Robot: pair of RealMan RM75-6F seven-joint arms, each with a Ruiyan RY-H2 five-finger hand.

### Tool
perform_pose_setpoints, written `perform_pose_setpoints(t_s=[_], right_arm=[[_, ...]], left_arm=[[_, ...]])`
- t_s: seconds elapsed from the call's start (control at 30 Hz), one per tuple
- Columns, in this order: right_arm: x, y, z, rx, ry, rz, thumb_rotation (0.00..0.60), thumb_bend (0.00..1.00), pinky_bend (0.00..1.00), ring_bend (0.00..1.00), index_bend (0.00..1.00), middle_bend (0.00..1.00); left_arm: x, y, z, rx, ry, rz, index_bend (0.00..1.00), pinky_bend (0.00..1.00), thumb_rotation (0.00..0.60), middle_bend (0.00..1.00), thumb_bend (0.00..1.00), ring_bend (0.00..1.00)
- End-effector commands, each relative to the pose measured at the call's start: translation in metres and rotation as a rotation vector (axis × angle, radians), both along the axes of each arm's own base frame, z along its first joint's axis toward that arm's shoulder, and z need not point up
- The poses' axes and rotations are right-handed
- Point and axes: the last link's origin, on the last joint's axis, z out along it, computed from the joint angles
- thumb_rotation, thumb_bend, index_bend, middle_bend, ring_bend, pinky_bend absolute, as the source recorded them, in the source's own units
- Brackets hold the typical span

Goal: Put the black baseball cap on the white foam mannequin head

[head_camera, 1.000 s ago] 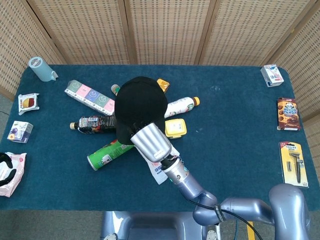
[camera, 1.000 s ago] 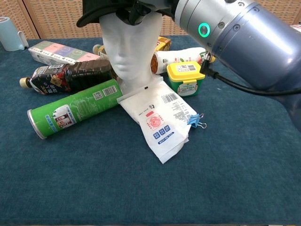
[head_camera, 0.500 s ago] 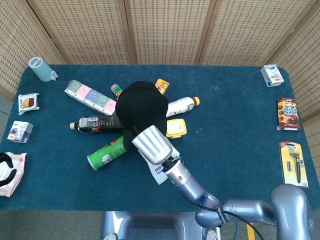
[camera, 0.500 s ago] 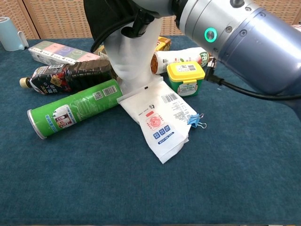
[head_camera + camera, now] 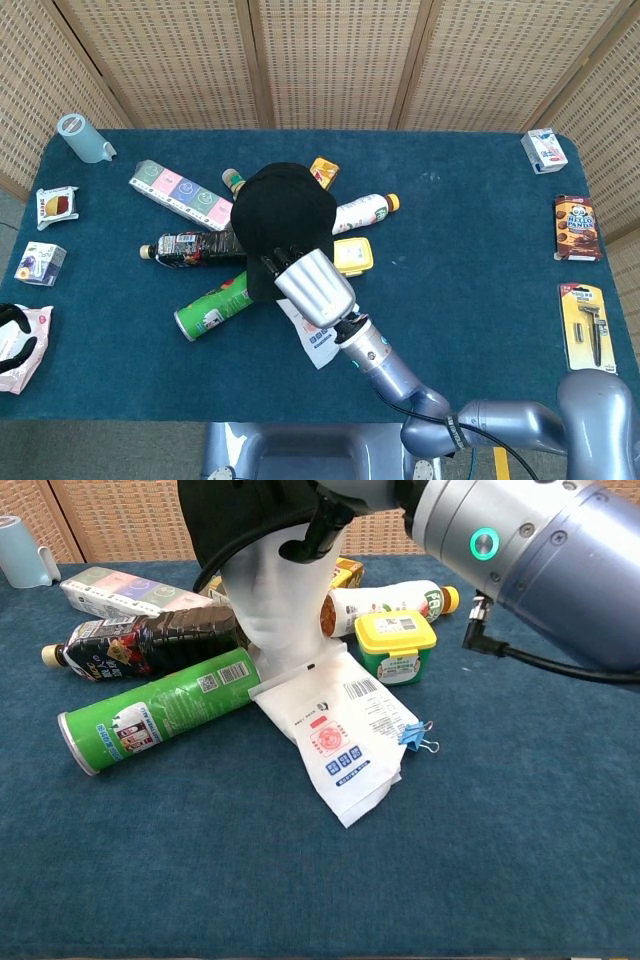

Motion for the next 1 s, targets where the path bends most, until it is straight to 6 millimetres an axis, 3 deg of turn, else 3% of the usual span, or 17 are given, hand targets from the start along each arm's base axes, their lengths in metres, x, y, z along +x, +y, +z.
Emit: perform_pose_setpoints(t_s=[0.03, 0.57, 0.9, 1.0], right_arm=[[-0.003, 0.000, 0.004, 0.003, -0.001, -0.009, 0.600, 0.26, 0.75, 0.59, 0.31, 0.46], [-0.035, 0.006, 0.025, 0.026, 0.034, -0.069, 0.600, 0.28, 0.71, 0.56, 0.24, 0.43], [-0.065, 0.005, 0.065, -0.018, -0.030, -0.155, 0.600, 0.29, 0.70, 0.56, 0.22, 0.43], [-0.084, 0.004, 0.077, -0.040, -0.035, -0.211, 0.600, 0.29, 0.70, 0.56, 0.22, 0.43]], left_arm=[[0.001, 0.000, 0.000, -0.002, 0.001, 0.000, 0.54, 0.35, 0.600, 0.44, 0.31, 0.36], [0.006, 0.003, 0.001, -0.002, 0.007, 0.000, 0.51, 0.35, 0.600, 0.44, 0.31, 0.36], [0.011, 0.005, 0.000, -0.002, 0.012, 0.004, 0.50, 0.35, 0.600, 0.44, 0.31, 0.36], [0.012, 0.005, -0.002, -0.008, 0.015, 0.011, 0.50, 0.35, 0.600, 0.44, 0.31, 0.36]])
